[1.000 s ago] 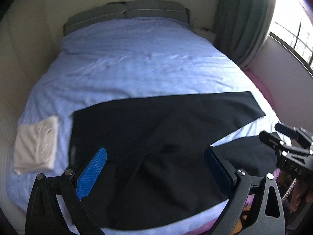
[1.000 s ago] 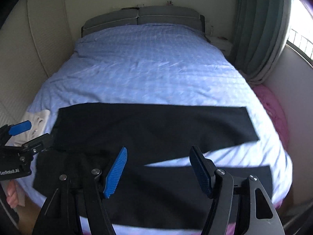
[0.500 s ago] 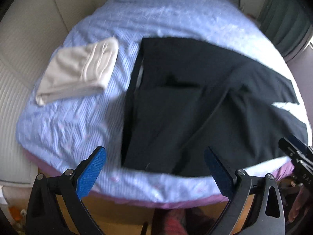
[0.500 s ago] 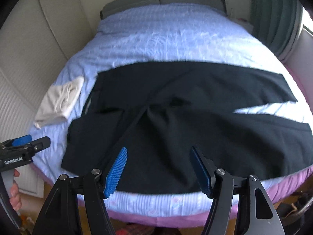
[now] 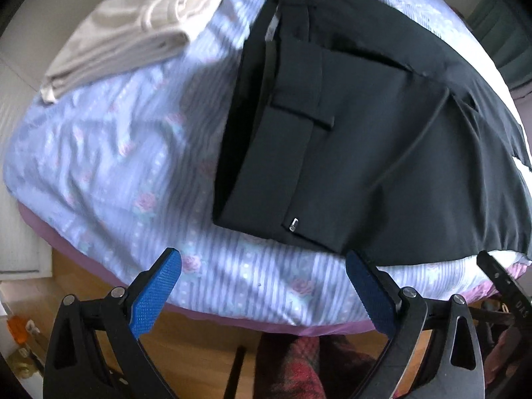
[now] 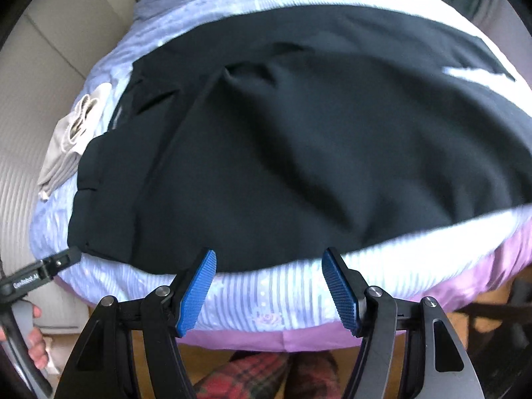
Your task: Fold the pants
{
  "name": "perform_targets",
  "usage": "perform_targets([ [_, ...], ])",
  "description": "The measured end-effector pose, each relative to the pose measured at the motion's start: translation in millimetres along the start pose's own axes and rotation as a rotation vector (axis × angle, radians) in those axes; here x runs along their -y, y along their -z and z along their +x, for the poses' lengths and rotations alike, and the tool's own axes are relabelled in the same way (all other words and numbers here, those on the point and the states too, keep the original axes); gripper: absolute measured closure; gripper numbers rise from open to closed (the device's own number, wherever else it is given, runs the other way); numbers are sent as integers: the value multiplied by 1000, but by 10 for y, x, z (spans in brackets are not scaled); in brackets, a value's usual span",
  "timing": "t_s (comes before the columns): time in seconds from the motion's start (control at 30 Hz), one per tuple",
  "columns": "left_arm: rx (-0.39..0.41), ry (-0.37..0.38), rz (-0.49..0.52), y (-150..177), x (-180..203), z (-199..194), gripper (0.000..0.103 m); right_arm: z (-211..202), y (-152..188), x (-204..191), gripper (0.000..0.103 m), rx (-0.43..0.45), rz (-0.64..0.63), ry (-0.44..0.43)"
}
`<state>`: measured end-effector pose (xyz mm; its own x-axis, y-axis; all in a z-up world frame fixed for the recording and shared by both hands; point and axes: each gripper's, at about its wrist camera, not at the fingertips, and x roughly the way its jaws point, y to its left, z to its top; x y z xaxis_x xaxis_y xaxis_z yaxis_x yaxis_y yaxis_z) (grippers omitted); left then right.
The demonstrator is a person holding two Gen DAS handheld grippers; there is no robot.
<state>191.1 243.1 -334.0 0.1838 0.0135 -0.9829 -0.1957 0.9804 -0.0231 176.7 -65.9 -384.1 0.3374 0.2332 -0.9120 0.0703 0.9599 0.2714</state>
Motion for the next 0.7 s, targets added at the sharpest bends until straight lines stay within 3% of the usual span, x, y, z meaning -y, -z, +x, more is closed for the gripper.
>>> perform_targets([
  [0.27,-32,86,3,-41,120,325,3,312,115,196,36,-29,130,-80],
  [0.4,-38,120,-12,-80,190,473,9,328,138,228,36,-15,161,-105],
  [0.57,-26,131,-50,-175,221,506,34,344,138,256,36,-10,191,-120],
  [0.7,-3,148,-89,-175,136,390,67,342,110,305,36,1,243,-137],
])
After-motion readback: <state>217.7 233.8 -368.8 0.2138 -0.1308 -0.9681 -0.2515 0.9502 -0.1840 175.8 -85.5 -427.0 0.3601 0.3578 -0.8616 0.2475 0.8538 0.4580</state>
